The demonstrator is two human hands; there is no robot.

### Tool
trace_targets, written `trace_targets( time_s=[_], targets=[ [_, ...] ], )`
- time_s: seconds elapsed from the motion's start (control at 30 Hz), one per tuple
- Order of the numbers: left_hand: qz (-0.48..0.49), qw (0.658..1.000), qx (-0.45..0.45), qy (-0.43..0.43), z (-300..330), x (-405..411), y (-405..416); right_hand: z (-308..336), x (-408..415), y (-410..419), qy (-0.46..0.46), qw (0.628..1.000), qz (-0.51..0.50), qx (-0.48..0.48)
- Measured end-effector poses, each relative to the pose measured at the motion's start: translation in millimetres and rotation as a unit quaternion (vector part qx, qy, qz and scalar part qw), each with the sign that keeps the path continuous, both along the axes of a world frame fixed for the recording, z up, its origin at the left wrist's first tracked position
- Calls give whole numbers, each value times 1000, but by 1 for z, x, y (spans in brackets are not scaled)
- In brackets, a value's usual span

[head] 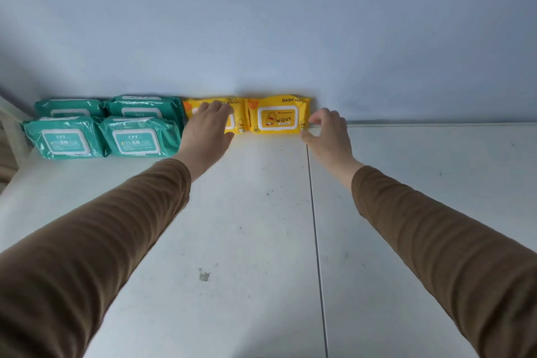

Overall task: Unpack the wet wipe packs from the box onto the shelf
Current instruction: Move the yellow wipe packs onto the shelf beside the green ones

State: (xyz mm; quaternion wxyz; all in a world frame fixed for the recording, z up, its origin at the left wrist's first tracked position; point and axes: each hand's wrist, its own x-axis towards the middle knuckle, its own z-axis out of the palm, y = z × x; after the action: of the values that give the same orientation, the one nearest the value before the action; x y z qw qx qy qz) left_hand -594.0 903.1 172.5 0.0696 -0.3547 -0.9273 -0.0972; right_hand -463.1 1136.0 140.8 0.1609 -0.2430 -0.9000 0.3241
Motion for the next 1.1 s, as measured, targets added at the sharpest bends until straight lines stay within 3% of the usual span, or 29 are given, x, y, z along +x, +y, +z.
trace_targets(
  time_s=[0.1,0.23,0.57,0.8,0.97,1.1],
  targets=[
    [9,998,15,-67,-4,37,9,11,32,-4,-41,998,49,21],
    [-30,995,24,-89,-5,95,24,24,96,-10,-70,995,52,48],
    [-161,980,50,-110,-15,288,65,20,318,-24,-53,997,-34,41],
    [-282,945,106,-128,-22,445,120,15,494,-2,-2,991,-116,73],
    [-347,919,114,-147,-45,555,177,-8,606,47,-29,986,-159,31],
    [-348,915,58,-197,-95,636,219,-59,688,89,-104,984,-144,-25]
  ],
)
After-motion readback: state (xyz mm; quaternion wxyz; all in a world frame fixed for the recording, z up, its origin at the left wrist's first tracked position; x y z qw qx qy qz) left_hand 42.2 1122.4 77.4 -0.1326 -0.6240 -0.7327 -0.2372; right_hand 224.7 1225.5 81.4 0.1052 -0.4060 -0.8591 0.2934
